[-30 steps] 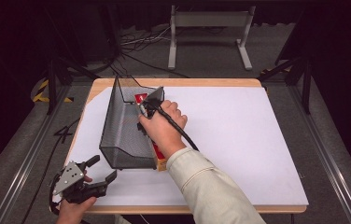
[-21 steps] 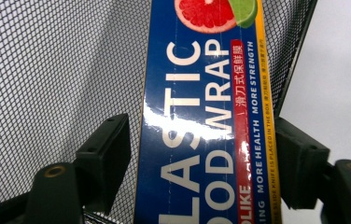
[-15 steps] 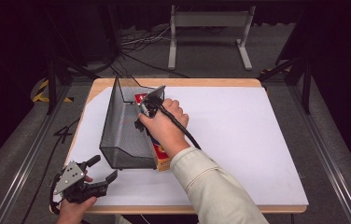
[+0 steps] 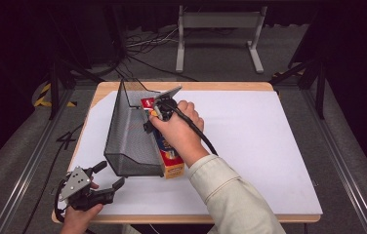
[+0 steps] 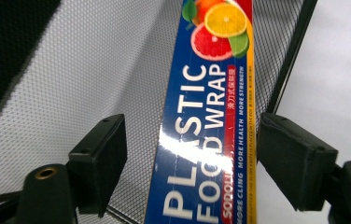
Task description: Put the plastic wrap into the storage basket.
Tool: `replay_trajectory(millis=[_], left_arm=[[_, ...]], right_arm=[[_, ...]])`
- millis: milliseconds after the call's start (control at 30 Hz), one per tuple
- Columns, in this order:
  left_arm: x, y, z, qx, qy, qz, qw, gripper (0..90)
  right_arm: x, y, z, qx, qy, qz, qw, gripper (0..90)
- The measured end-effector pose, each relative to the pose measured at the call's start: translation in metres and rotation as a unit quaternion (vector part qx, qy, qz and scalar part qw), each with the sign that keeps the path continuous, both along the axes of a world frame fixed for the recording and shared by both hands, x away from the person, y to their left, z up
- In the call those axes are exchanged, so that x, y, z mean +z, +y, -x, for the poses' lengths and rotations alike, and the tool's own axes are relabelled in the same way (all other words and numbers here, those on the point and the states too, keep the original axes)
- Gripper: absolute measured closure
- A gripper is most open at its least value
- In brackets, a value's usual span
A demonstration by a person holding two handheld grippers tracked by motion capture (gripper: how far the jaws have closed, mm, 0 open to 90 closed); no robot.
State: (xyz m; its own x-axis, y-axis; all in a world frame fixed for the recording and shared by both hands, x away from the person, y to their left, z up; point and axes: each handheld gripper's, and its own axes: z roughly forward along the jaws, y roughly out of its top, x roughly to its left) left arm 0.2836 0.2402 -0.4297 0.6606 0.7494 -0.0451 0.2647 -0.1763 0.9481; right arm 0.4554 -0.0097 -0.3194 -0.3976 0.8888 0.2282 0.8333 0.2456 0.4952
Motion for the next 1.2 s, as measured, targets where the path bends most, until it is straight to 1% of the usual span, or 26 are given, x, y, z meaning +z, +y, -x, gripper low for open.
replay_trajectory(millis=[33, 67, 100, 167, 233, 367, 467, 533, 600, 667, 733, 767, 800, 833, 867, 933, 1033, 1100, 1133, 1200], left_arm=[[0.000, -0.001, 0.000, 0.000, 0.000, 0.001, 1.0000, 18.0], [0.000, -0.001, 0.000, -0.001, 0.001, -0.002, 1.0000, 18.0], [0.000, -0.001, 0.000, -0.001, 0.001, -0.003, 1.0000, 17.9], [0.000, 0.000, 0.001, -0.002, 0.001, -0.005, 1.0000, 18.0], [0.000, 0.000, 0.001, 0.002, 0.001, 0.001, 1.0000, 18.0], [0.000, 0.000, 0.002, 0.003, -0.001, 0.002, 1.0000, 18.0], [0.000, 0.000, 0.001, 0.000, -0.002, -0.003, 1.0000, 18.0], [0.000, -0.001, 0.001, 0.001, 0.002, -0.001, 1.0000, 17.9], [0.000, -0.001, 0.000, 0.001, 0.002, -0.001, 1.0000, 18.0], [-0.001, -0.002, 0.000, -0.001, 0.004, -0.001, 1.0000, 18.0], [-0.001, -0.002, 0.000, -0.002, 0.001, -0.004, 1.0000, 18.0], [-0.001, -0.002, 0.000, -0.001, 0.003, -0.001, 1.0000, 18.0], [-0.001, -0.002, 0.000, 0.000, 0.004, 0.000, 1.0000, 18.0], [-0.001, -0.001, 0.000, 0.000, 0.001, -0.002, 1.0000, 18.0], [-0.001, -0.001, 0.000, 0.000, 0.001, -0.001, 1.0000, 18.0], [-0.001, -0.002, 0.000, 0.000, 0.004, 0.000, 1.0000, 18.0], [-0.001, -0.003, -0.001, -0.001, 0.003, -0.003, 1.0000, 18.0], [-0.001, -0.003, -0.001, -0.001, 0.002, -0.004, 1.0000, 18.0], [-0.001, -0.003, -0.001, -0.001, 0.002, -0.004, 1.0000, 18.0], [-0.001, -0.003, -0.001, 0.000, 0.003, -0.004, 1.0000, 18.0]], right_arm=[[0.003, -0.002, 0.002, 0.005, -0.005, -0.007, 0.9999, 25.7], [0.005, -0.004, 0.003, 0.008, -0.011, -0.008, 0.9999, 25.7], [0.009, -0.006, 0.005, 0.014, -0.023, -0.010, 0.9996, 25.5], [0.013, -0.009, 0.007, 0.024, -0.039, -0.014, 0.9989, 24.4], [0.017, -0.013, 0.010, 0.030, -0.054, -0.015, 0.9980, 23.9], [0.022, -0.021, 0.016, 0.049, -0.093, -0.023, 0.9941, 20.0], [0.027, -0.028, 0.021, 0.056, -0.113, -0.025, 0.9918, 19.9], [0.029, -0.032, 0.023, 0.059, -0.120, -0.025, 0.9908, 20.1], [0.031, -0.037, 0.024, 0.062, -0.127, -0.041, 0.9891, 21.1], [0.032, -0.040, 0.025, 0.060, -0.127, -0.046, 0.9890, 21.1], [0.035, -0.047, 0.027, 0.061, -0.129, -0.048, 0.9886, 21.1], [0.035, -0.051, 0.029, 0.061, -0.126, -0.052, 0.9889, 21.1], [0.036, -0.054, 0.030, 0.060, -0.126, -0.053, 0.9888, 21.1], [0.036, -0.059, 0.031, 0.060, -0.129, -0.053, 0.9883, 21.1], [0.037, -0.066, 0.033, 0.061, -0.134, -0.053, 0.9877, 21.1], [0.037, -0.074, 0.034, 0.060, -0.138, -0.055, 0.9870, 21.1], [0.037, -0.090, 0.036, 0.055, -0.138, -0.063, 0.9869, 22.1], [0.038, -0.103, 0.038, 0.056, -0.151, -0.066, 0.9848, 22.3], [0.038, -0.103, 0.038, 0.056, -0.151, -0.066, 0.9848, 22.3], [0.039, -0.115, 0.042, 0.057, -0.164, -0.072, 0.9822, 22.5]])
